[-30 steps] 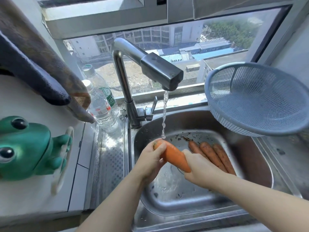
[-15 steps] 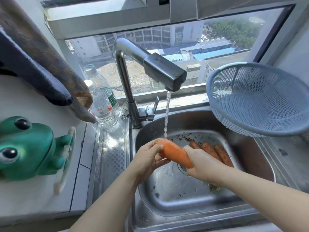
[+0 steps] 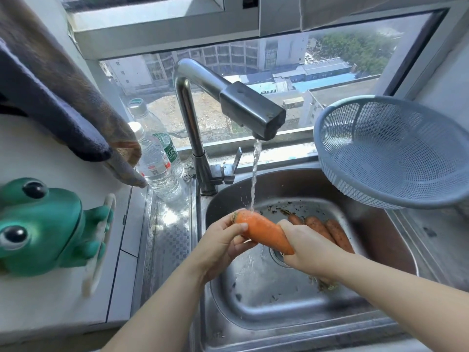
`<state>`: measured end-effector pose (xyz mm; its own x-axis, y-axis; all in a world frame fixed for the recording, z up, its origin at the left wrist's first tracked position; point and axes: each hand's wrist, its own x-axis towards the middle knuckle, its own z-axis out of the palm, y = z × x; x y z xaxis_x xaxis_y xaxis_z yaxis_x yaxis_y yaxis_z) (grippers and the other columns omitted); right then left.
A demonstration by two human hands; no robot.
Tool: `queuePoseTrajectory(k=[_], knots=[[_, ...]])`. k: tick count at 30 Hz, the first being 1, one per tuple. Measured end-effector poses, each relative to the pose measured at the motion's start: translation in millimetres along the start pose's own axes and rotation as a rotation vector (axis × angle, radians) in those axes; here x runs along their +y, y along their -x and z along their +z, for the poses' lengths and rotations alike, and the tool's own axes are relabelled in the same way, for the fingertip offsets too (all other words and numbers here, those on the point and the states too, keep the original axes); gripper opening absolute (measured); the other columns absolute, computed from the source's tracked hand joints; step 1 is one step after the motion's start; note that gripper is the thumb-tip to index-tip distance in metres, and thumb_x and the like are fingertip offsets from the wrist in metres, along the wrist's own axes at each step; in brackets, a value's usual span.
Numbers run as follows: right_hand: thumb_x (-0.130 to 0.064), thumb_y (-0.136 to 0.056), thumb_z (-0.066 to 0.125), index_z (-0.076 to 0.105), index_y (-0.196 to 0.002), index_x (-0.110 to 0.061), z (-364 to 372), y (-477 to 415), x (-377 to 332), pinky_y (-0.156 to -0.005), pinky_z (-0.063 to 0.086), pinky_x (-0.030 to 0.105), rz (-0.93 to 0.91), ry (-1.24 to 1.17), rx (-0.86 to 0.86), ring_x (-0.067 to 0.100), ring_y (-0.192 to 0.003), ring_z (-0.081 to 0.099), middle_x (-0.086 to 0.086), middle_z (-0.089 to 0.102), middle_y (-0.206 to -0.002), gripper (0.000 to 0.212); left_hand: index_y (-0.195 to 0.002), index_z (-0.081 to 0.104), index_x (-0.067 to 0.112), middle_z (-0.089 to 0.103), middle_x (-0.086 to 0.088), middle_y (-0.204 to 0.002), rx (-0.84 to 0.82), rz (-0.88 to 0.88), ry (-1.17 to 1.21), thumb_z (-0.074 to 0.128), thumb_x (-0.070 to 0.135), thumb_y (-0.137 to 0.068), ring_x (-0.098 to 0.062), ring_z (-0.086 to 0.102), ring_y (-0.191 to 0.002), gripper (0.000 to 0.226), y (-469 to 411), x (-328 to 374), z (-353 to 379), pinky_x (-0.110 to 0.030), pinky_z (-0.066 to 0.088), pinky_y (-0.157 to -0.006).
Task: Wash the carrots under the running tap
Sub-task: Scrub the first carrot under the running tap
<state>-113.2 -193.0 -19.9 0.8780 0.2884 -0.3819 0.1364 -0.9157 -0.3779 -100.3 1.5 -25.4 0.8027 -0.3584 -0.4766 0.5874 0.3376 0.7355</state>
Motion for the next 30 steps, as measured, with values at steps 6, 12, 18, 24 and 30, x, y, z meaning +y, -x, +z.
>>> queuePoseTrajectory(k=[6,12,18,24,30], knots=[[-0.018,-0.083,0.058,0.043,-0.1,-0.018,-4,8,-3,-0.075,0.048,0.037,0.039,-0.013,0.004,0.022,-0.08,0.058,-0.003,0.059,-0.087,0.023,-0.115,0.061,0.011,0.062,-0.009,-0.1,0.108,-0.018,0.067,0.047,0.011,-0.097,-0.018,0.066,-0.082,0.023,-5,-6,14,-0.035,0.06,-0.072],[-0.019,-0.086,0.057,0.041,-0.101,-0.022,-8,16,-5,-0.071,0.041,0.032,0.032,0.028,0.014,0.018,-0.083,0.055,-0.007,0.054,-0.086,0.022,-0.119,0.058,0.01,0.066,-0.002,-0.082,0.007,-0.015,0.071,0.047,0.005,-0.095,-0.01,0.067,-0.064,0.027,2,-6,11,-0.043,0.054,-0.09],[-0.014,-0.084,0.06,0.044,-0.103,-0.019,-6,14,-1,-0.074,0.053,0.038,0.027,-0.015,0.012,0.022,-0.082,0.063,0.001,0.064,-0.095,0.026,-0.111,0.065,0.008,0.06,-0.016,-0.116,0.154,-0.036,0.073,0.056,0.011,-0.093,-0.024,0.065,-0.093,0.021,-3,-9,15,-0.035,0.06,-0.072],[-0.013,-0.085,0.059,0.044,-0.104,-0.019,-3,15,-3,-0.068,0.048,0.032,0.027,0.02,0.029,0.02,-0.079,0.06,-0.001,0.062,-0.096,0.025,-0.108,0.064,0.008,0.061,-0.014,-0.107,0.152,-0.05,0.078,0.054,0.007,-0.091,-0.019,0.067,-0.078,0.02,-2,-7,18,-0.036,0.06,-0.071],[-0.014,-0.086,0.059,0.043,-0.101,-0.019,-7,16,-1,-0.075,0.052,0.037,0.043,0.01,-0.002,0.022,-0.084,0.063,0.0,0.063,-0.096,0.023,-0.116,0.061,0.003,0.06,-0.014,-0.093,0.136,-0.085,0.134,0.047,0.002,-0.094,-0.012,0.066,-0.058,0.025,0,-6,19,-0.041,0.058,-0.077]])
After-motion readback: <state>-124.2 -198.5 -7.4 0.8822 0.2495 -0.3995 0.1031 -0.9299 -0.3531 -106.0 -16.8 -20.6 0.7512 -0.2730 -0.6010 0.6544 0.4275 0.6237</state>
